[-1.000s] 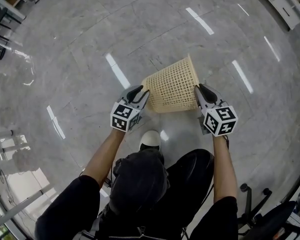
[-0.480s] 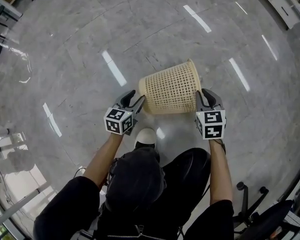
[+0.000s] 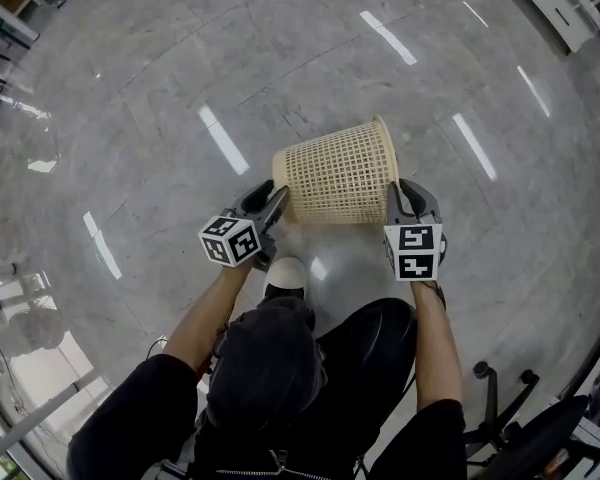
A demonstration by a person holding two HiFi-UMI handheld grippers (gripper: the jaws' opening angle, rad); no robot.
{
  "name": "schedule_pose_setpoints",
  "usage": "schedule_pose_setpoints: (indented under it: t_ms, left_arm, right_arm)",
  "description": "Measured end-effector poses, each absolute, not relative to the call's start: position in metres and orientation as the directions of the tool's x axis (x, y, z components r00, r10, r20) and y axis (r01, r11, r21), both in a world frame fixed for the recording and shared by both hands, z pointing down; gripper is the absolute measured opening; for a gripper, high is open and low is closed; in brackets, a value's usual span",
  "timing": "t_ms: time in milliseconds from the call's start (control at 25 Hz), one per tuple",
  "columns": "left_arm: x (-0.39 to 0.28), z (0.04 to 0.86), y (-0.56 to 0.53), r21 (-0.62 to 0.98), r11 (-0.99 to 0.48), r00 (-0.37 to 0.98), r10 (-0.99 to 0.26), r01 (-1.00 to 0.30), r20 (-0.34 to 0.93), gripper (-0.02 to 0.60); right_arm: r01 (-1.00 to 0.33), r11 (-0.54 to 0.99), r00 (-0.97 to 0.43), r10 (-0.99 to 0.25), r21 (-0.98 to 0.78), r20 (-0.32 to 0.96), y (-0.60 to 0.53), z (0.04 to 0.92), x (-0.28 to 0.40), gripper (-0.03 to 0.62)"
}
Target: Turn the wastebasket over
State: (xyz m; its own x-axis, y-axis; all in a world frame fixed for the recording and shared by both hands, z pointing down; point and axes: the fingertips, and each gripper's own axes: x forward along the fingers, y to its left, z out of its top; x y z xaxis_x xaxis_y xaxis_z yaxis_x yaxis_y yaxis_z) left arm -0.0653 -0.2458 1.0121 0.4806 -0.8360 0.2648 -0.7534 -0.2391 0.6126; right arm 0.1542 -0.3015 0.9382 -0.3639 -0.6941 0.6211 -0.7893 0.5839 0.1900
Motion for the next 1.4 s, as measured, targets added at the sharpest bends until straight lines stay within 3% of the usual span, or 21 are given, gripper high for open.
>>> schedule_pose_setpoints:
  t_ms: [520, 800, 920, 1160, 1240, 1400]
  left_arm:
    - [-0.070, 0.879, -0.328, 0.377, -0.457, 0.528, -0.843, -0.805, 0.105, 0.166]
    - [-0.008, 0.858, -0.341, 0.333, -0.554, 0.618, -0.776, -0.763, 0.127, 0.158]
    - [0.031, 0.853, -0.338, 0.329, -0.608, 0.673, -0.727, -0.723, 0.136, 0.149]
    - [0.105, 0.844, -0.321, 0.336, -0.719, 0.782, -0.615, -0.608, 0.099, 0.132]
    - [0.122, 0.847, -0.317, 0.372, -0.729, 0.803, -0.589, -0.575, 0.087, 0.094]
    - [0.155, 0.871, -0.305, 0.376, -0.766, 0.849, -0.509, -0.522, 0.143, 0.094]
  right_arm:
    - [-0.894, 0.440, -0.401, -0.706, -0.083, 0.583, -0.324, 0.967, 0.162, 0.060]
    - [-0.943, 0.333, -0.252, -0.727, 0.007, 0.639, -0.331, 0.983, 0.204, 0.074]
    - [-0.953, 0.302, -0.265, -0.770, -0.035, 0.580, -0.328, 0.951, 0.214, 0.074]
    - [-0.845, 0.525, -0.513, -0.741, -0.104, 0.433, -0.312, 0.861, 0.151, 0.074]
    - [-0.839, 0.537, -0.513, -0.722, -0.093, 0.465, -0.309, 0.861, 0.149, 0.072]
    - [-0.855, 0.515, -0.439, -0.659, -0.059, 0.610, -0.298, 0.908, 0.170, 0.080]
